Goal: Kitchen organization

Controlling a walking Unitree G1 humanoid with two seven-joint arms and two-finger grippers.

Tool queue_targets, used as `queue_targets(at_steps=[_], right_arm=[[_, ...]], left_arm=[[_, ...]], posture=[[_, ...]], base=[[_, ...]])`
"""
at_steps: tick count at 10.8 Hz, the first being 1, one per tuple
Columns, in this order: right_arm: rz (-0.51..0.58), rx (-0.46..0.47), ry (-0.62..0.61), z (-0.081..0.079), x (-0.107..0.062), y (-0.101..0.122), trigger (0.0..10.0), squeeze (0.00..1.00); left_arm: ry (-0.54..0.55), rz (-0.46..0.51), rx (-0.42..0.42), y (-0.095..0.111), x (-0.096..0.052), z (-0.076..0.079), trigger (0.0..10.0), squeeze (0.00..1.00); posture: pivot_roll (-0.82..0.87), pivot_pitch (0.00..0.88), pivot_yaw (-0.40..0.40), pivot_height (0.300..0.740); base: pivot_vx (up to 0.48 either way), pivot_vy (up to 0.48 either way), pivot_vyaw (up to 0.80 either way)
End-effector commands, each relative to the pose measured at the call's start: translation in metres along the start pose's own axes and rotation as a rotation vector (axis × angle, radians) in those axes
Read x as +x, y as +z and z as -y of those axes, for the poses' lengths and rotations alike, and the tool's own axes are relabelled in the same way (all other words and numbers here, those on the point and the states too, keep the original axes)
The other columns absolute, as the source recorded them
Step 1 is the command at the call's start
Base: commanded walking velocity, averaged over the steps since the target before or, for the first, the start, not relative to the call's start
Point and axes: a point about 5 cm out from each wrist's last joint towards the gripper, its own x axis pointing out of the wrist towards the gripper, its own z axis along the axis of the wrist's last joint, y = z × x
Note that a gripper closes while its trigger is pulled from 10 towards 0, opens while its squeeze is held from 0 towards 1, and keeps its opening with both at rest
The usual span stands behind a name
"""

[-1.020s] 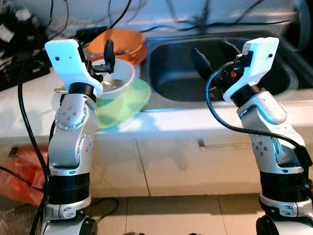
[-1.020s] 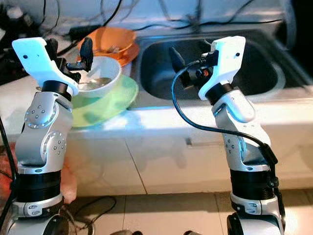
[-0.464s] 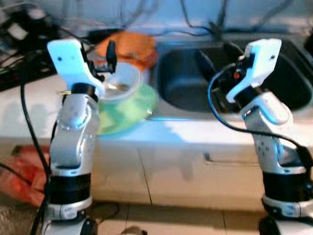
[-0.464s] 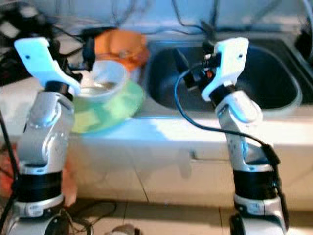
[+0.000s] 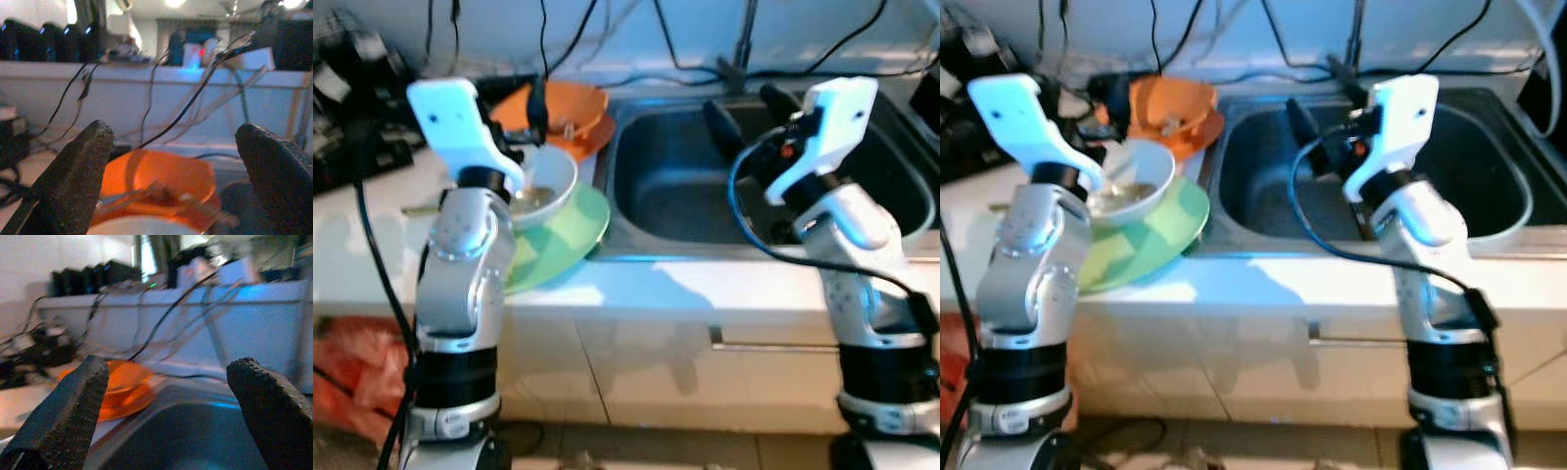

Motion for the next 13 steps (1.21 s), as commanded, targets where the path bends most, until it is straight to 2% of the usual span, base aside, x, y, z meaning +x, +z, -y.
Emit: queue_targets(at_steps=[1, 2, 3, 4, 6, 7, 9, 11, 13], right_arm=[[0.013, -0.001, 0.028, -0.006, 0.004, 0.003, 10.0, 0.0], [0.01, -0.002, 0.04, -0.007, 0.003, 0.003, 10.0, 0.0], [0.01, -0.005, 0.07, -0.007, 0.002, 0.006, 10.0, 0.0], [0.01, -0.002, 0.115, -0.005, 0.0, 0.01, 10.0, 0.0], [0.01, 0.007, 0.175, -0.004, 0.0, 0.014, 10.0, 0.0], [0.003, 0.011, 0.218, -0.007, -0.001, 0.014, 10.0, 0.0], [-0.036, 0.044, 0.373, -0.023, -0.009, 0.013, 10.0, 0.0], [-0.066, 0.045, 0.429, -0.027, -0.016, 0.01, 10.0, 0.0], [-0.081, 0.042, 0.439, -0.027, -0.017, 0.009, 10.0, 0.0]], left_arm=[[0.043, 0.019, 0.036, 0.005, -0.002, -0.01, 10.0, 0.0], [0.058, 0.049, 0.057, 0.01, -0.002, -0.012, 10.0, 0.0], [0.113, 0.08, 0.019, 0.015, -0.006, -0.02, 10.0, 0.0], [0.17, 0.063, 0.006, 0.013, -0.011, -0.033, 10.0, 0.0], [0.244, 0.052, 0.015, 0.012, -0.014, -0.046, 10.0, 0.0], [0.258, 0.036, -0.001, 0.01, -0.014, -0.047, 10.0, 0.0], [0.255, -0.041, -0.095, -0.002, -0.013, -0.044, 10.0, 0.0], [0.261, -0.084, -0.138, -0.008, -0.014, -0.041, 10.0, 0.0], [0.33, -0.141, -0.194, -0.017, -0.018, -0.047, 10.0, 0.0]], posture=[[0.08, 0.085, 0.083, 0.74], [0.08, 0.085, 0.083, 0.74], [0.08, 0.085, 0.083, 0.74], [0.09, 0.086, 0.081, 0.74], [0.1, 0.086, 0.077, 0.74], [0.1, 0.086, 0.077, 0.74], [0.09, 0.089, 0.083, 0.74], [0.09, 0.09, 0.09, 0.74], [0.09, 0.088, 0.092, 0.74]], base=[[0.0, 0.0, 0.0], [0.0, 0.0, 0.0], [0.0, 0.0, 0.0], [0.0, 0.0, 0.0], [0.0, 0.0, 0.0], [0.0, 0.0, 0.0], [0.0, 0.0, 0.0], [0.0, 0.0, 0.0], [0.0, 0.0, 0.0]])
